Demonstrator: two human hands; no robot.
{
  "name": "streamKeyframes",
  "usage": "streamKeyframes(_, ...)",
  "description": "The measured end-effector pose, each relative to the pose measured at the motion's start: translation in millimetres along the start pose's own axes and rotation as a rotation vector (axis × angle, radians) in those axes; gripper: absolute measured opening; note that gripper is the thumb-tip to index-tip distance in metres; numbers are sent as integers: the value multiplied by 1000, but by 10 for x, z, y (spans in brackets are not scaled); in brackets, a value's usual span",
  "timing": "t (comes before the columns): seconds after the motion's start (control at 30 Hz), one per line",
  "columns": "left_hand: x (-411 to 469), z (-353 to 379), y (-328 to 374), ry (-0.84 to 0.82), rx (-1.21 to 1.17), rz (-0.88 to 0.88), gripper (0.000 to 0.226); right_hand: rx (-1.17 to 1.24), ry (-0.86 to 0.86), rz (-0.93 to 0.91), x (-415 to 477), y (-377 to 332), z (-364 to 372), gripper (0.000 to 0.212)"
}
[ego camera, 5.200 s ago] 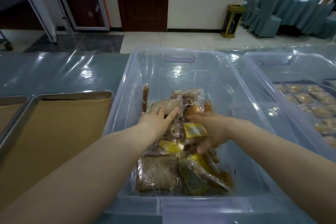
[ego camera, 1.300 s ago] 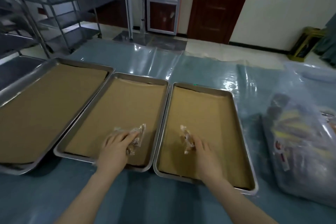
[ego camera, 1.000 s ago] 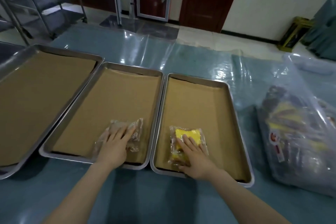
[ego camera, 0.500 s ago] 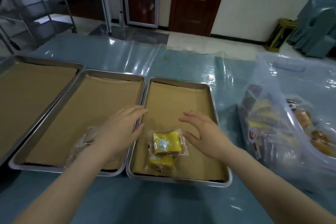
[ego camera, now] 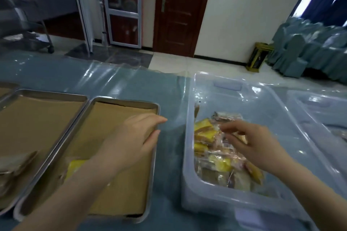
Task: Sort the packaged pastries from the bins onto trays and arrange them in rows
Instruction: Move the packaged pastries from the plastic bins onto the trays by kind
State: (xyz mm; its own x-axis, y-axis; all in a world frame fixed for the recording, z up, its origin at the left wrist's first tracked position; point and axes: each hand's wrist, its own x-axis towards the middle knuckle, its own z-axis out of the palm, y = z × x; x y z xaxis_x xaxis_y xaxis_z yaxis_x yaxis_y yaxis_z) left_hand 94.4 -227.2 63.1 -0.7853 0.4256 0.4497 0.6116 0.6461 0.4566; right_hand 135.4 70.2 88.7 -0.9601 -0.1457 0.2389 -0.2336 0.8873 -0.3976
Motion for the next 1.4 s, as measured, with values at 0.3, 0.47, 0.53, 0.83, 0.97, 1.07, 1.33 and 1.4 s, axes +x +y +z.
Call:
streamKeyframes(0.3,600,639,581,-128,29,21,34,-77,-224,46,193,1018,-223,21)
streamKeyframes(0.47,953,873,781,-288,110,29,34,-186,-296,53,623,1318,-123,25)
streamKeyframes(0.53,1166,974,838,-347,149,26,36,-254,-341,81,797,1405,11,28)
streamKeyframes(0.83,2024,2061,433,-552,373,-165,63,-567,-493,62,864,1659,646,41)
streamKeyframes(0.97,1717,2507,154,-494,400,-342,80,-583,-393,122,833,1690,654,41)
streamKeyframes(1.07,1629,2682,179,-493,313,-190,81,-603,-378,122,817,1717,678,46)
streamKeyframes(1.33,1570,2863,184,-718,118,-489,100,-487,-310,236,841,1803,737,64)
streamKeyframes(1.4,1579,2868,200,-720,105,-493,89,-478,-283,232,914,1875,691,71)
